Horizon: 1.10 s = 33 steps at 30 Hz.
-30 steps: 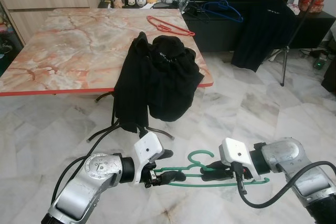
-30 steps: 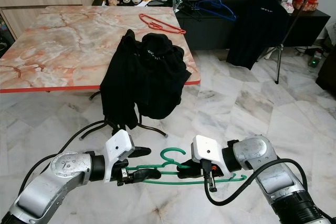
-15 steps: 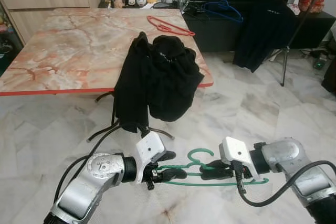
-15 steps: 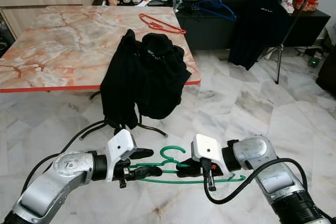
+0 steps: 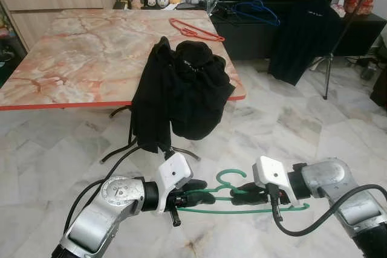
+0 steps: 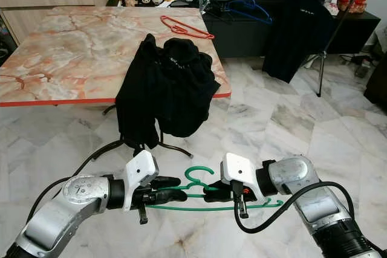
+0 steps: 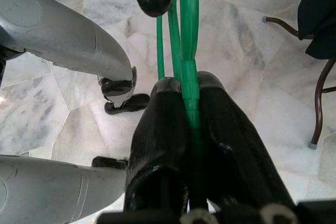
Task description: Hang hanger
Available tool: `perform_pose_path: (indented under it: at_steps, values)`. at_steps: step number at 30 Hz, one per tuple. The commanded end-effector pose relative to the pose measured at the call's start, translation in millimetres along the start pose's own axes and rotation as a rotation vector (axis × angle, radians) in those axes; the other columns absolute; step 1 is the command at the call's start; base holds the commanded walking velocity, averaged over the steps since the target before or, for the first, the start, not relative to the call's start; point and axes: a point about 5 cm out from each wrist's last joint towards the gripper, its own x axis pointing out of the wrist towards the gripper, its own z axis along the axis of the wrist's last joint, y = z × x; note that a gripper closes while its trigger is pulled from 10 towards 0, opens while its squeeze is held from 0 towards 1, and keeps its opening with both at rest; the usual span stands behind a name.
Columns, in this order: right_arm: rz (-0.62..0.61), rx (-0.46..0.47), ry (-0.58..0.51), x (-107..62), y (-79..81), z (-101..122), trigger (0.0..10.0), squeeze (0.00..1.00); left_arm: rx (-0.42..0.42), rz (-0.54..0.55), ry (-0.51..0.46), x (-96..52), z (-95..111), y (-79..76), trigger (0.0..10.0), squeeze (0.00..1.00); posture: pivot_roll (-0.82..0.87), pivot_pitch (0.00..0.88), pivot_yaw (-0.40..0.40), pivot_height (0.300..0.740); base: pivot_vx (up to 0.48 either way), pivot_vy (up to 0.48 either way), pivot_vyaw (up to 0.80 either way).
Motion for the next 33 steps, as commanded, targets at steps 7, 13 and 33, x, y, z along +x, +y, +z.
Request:
perform_pose_path:
  at_steps: [7,13,33]
  values:
    - [0.001,-0.012,0.003,-0.2,-1.7,1,10.0,0.0,0.016,-0.004,-0.025,1.5,6,1.0,0.0,0.0,0.03,0.0,-0.097,0.74,0.0,0.0,0.0]
    - [0.006,-0.008,-0.002,0.5,-1.1,1,10.0,0.0,0.014,-0.006,-0.027,1.7,6,1.1,0.0,0.0,0.03,0.0,-0.097,0.74,0.0,0.0,0.0]
    - [0.072,0.023,0.027,-9.0,0.0,-8,10.0,1.0,0.101,-0.019,0.136,-12.1,-10,7.1,0.0,0.0,0.03,0.0,-0.101,0.74,0.0,0.0,0.0]
